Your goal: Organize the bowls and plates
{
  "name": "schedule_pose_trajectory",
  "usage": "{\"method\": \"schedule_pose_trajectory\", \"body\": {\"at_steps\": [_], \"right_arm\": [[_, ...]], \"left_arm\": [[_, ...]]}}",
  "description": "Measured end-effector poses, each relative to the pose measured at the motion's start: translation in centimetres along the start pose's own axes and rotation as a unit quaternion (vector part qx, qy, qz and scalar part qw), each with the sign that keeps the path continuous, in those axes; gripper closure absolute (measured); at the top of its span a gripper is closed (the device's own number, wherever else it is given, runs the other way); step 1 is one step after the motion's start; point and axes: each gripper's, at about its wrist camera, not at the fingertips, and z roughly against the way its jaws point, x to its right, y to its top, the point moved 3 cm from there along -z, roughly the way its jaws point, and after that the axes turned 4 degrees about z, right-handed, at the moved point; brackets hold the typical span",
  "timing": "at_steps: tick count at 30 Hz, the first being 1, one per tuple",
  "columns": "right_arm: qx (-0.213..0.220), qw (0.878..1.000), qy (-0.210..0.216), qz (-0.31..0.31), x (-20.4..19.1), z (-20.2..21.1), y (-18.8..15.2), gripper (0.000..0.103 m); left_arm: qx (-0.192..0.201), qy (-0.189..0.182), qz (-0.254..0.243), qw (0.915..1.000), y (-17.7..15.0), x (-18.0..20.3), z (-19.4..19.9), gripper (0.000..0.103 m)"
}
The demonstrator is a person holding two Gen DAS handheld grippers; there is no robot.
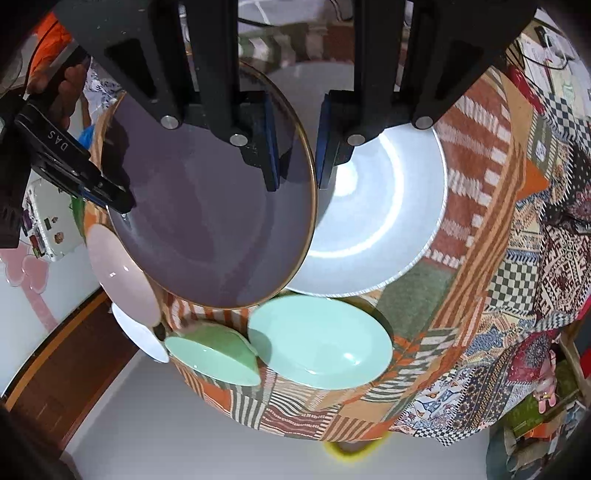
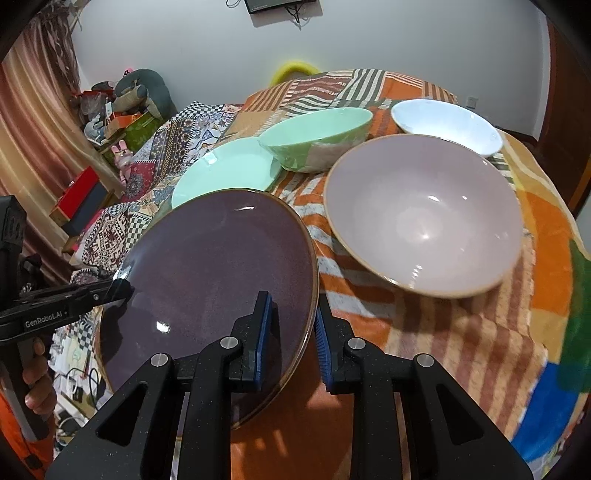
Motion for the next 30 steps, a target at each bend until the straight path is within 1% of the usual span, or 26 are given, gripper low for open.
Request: {"method": "schedule_pose_trajectory", "body": {"at_steps": [3,7,13,22,27,30], "right_arm": [[-0.002,1.0,-0.004,-0.005,0.5,0.6,-0.6,0.082],[-0.013,1.0,-0.008,-0.017,1.5,1.2,-1.6,0.082],[-0.016,0.999,-0.017,-0.04,3.0,2.4,-3.2,0.082],[-0.024,0.997,-0.034,-0.065,4.8,2.7,-4.7,0.082],[-0.025,0.996,-0.041,-0.077,5.7,2.6,-4.9,0.082],[-0.028,0.996,-0.039,-0.081,6.0,2.5,-5.1,0.082]], "left_arm": [[-0.003,-0.001,-0.007,1.0,-0.9,1.0,0.2,0.085],[-0.016,-0.007,-0.022,0.9996,-2.0,2.7,-0.1,0.085],[-0.03,-0.011,-0.044,0.9985,-2.9,4.9,-0.9,0.085],[-0.058,-0.011,-0.061,0.9964,-3.4,7.2,-3.1,0.085],[-0.068,-0.01,-0.072,0.995,-3.3,8.3,-4.2,0.085],[-0.075,0.0,-0.075,0.9943,-3.2,8.5,-5.1,0.085]]}}
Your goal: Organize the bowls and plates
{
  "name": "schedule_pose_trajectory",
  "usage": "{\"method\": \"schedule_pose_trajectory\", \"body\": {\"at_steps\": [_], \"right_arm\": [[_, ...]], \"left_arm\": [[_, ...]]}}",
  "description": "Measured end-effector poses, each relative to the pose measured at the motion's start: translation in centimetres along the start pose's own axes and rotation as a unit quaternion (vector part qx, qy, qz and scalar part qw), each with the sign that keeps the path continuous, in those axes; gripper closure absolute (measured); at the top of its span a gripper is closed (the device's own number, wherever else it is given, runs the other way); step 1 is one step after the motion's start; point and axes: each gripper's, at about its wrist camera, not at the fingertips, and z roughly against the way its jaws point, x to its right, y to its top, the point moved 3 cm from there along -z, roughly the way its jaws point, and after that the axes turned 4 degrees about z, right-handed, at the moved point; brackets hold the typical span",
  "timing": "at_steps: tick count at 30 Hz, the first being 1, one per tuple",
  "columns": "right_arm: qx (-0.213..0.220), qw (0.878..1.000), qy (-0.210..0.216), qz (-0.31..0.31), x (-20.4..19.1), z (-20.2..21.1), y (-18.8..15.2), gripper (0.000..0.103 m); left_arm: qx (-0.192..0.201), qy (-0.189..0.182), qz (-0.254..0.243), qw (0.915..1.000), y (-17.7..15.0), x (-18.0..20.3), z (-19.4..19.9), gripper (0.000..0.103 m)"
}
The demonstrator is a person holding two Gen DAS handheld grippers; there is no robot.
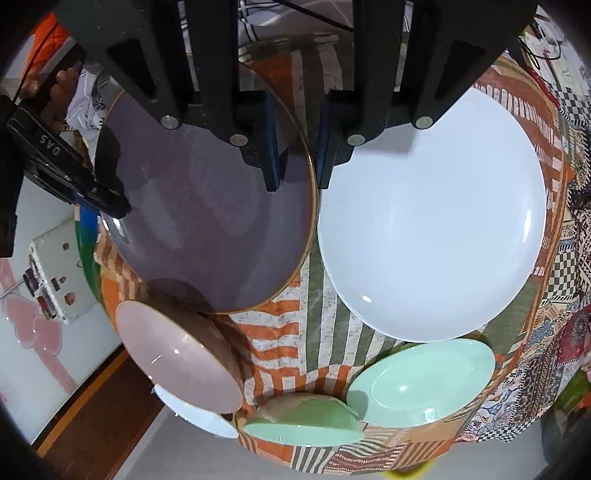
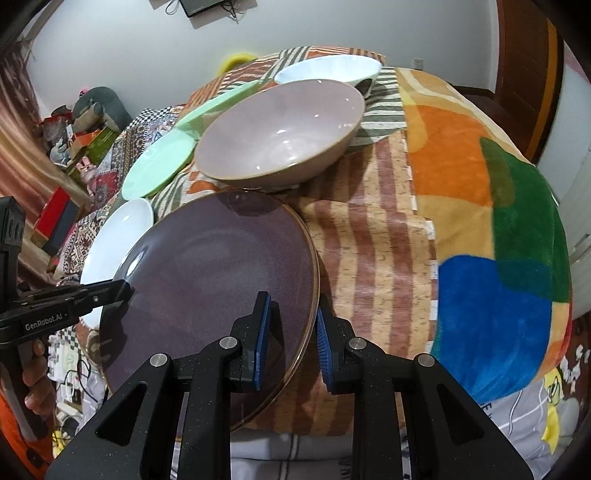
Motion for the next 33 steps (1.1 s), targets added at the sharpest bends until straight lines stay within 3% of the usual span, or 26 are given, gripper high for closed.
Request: {"method": "schedule_pose_trajectory", "body": {"at_steps": [20,27,33], "right_arm": [[-0.006,1.0,0.0,-0.01,0.6,-1.2,0.5,0.082],[-0.014,1.0,-0.008,0.0,0.4,-1.0,0.7,0.079],[0.019,1.0,-0.019,0.012,0.5,1.6,1.5,0.076]], "left_arm": [[-0.004,0.009,0.0,1.0,0.9,-0.1,-1.0,0.085],[-0.007,-0.01,0.009,0.9999,0.7,-0.6,-0.5,0.085],[0.046,-0.013,0.007,0.9988,0.9,-1.0,3.5,0.085]]}}
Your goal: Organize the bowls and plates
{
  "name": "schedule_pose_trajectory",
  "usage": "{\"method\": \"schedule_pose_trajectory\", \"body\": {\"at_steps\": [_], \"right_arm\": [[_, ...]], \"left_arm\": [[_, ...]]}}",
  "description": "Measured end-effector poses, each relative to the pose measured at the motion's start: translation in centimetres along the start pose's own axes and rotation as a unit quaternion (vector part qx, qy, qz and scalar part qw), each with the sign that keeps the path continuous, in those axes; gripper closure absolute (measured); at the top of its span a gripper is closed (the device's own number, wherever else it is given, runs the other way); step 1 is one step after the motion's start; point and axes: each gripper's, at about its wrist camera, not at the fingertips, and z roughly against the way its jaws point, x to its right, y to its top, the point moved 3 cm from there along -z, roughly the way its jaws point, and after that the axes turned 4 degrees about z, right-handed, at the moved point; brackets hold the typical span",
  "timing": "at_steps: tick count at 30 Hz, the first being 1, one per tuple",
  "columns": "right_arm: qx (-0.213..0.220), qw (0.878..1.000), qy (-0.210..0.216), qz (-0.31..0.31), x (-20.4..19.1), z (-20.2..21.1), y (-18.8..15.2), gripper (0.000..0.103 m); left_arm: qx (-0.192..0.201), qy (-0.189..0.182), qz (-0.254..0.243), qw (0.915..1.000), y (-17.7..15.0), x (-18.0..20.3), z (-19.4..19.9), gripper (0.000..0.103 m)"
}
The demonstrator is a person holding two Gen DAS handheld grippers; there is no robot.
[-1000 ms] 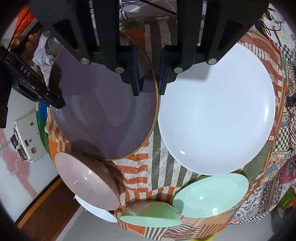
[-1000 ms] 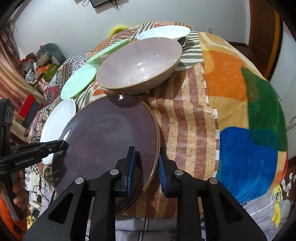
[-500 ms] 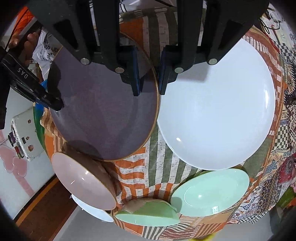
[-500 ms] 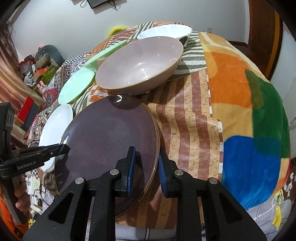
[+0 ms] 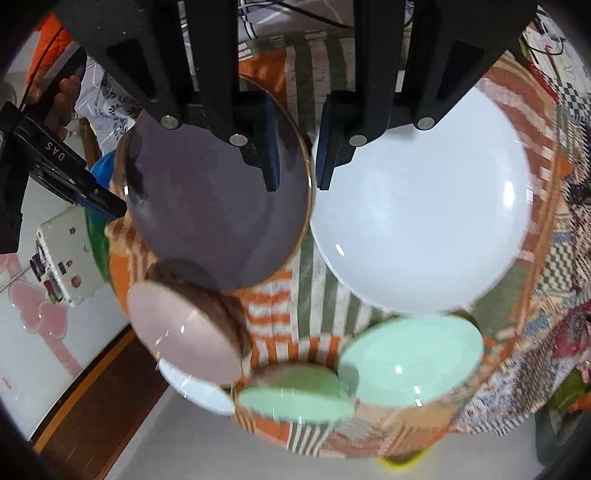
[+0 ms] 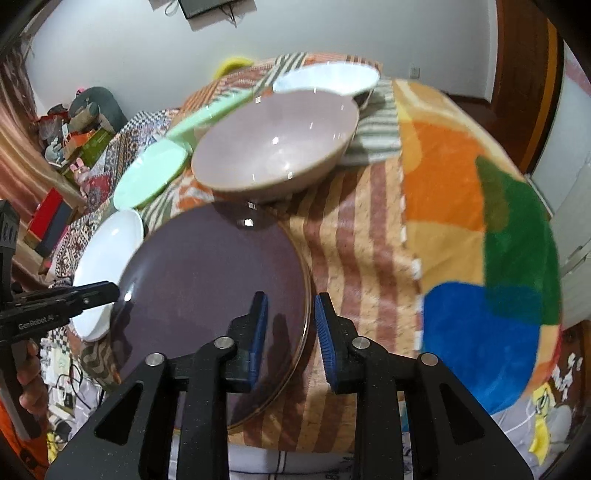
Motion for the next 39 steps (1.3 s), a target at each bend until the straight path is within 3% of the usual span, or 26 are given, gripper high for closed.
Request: {"method": "schedule_pose_trajectory", "body": {"at_steps": [7,15,29,39], "right_arm": [[0.029,0.999,0.015,0.013,-1.5,1.8,1.4,0.069],[0.042,0.997,0.039,0.054,-5.6,1.4,3.3,0.055],[0.009,0.988,0.075,0.134,-13.1,-3.6,5.6,0.054],[-0.051,0.983,0.074,0.158,-15.8,-9.3,6.2,0.054]], "left_arm": [[0.07,0.035,0.003,0.9969,0.5,-1.6,4.9,0.06],[0.096,0.063,0.016,0.9933,-0.3,-4.2,6.8,0.052],[0.07,0.091,0.096,0.9887,-2.3,-12.0,5.1,0.05],[0.033,0.077,0.142,0.9863,-4.1,-16.2,2.6,0.05]]}}
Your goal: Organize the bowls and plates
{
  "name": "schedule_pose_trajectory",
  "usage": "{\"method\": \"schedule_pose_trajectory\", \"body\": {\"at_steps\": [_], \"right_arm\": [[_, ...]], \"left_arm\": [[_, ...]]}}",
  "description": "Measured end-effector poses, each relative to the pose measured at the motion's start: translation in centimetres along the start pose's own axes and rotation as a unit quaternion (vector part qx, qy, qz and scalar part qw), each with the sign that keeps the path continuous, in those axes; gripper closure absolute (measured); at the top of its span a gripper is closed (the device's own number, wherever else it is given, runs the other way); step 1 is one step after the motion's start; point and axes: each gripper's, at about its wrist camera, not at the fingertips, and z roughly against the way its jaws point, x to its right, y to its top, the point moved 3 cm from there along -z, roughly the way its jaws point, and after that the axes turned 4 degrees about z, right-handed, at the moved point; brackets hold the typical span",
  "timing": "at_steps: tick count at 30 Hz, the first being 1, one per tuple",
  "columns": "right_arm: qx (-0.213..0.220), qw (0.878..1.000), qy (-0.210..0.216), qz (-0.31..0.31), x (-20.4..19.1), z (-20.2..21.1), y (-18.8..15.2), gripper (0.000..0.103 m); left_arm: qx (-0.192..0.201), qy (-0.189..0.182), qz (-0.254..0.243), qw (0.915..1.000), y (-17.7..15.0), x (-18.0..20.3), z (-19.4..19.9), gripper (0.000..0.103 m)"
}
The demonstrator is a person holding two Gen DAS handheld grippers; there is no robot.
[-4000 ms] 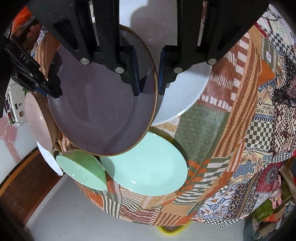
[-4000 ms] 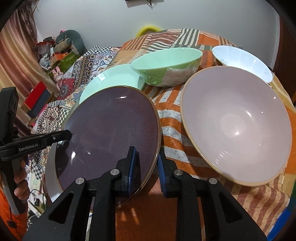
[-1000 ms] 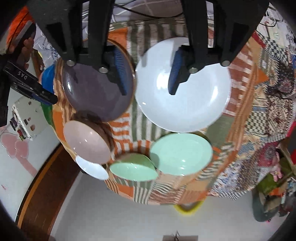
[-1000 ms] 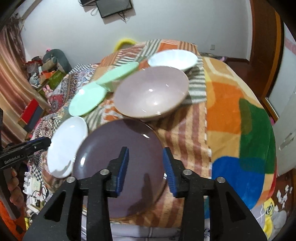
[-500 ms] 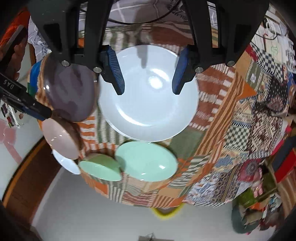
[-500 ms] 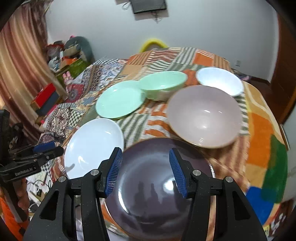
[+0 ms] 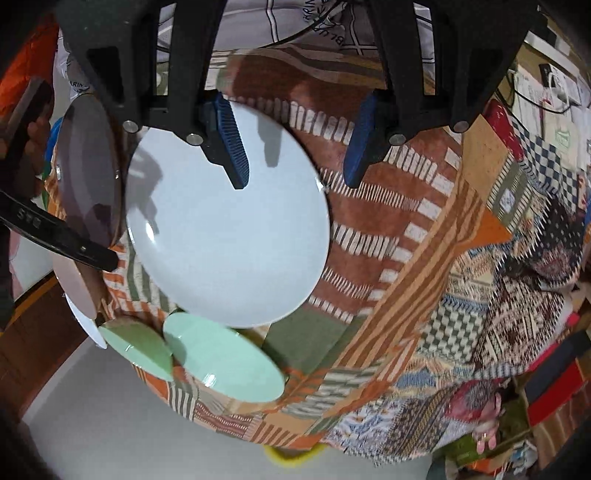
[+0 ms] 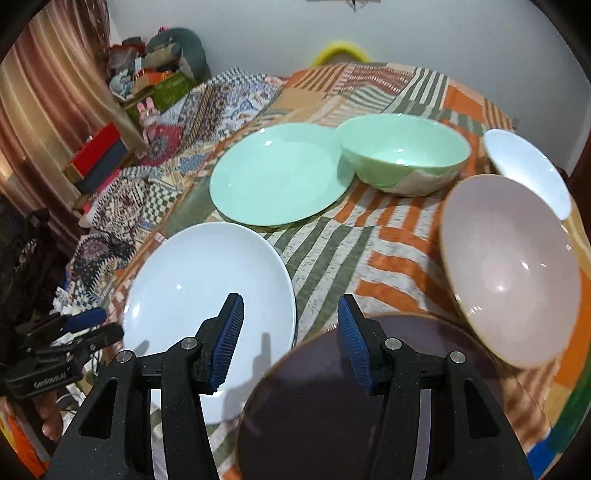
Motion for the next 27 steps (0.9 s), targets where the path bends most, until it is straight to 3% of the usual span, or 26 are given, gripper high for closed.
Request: {"method": "schedule_pose_trajectory", "body": {"at_steps": [8,14,20,27], "right_arm": [[-0.044,0.999,0.009,0.01,-0.5,-3.0,-0.1,0.054],[-0.061,0.998,0.012,0.024,-1.2,-4.2,0.1,0.07],[-0.061,0.998,0.006,0.035,-1.5,-4.3,0.1,0.071],[-0.072,0.996,0.029,0.046,-2.8,-4.6,-0.4,0.071]], "left_arm": [[-0.014,-0.017,0.018,0.9996,-0.1,-1.1,-1.4,0.05],[-0.013,-0.021,0.024,0.9994,0.1,-1.7,-1.7,0.05],[-0.011,-0.023,0.034,0.9991,0.1,-2.2,-1.8,0.053],[-0.016,-0.019,0.055,0.9981,0.2,-3.4,-1.9,0.061]]}}
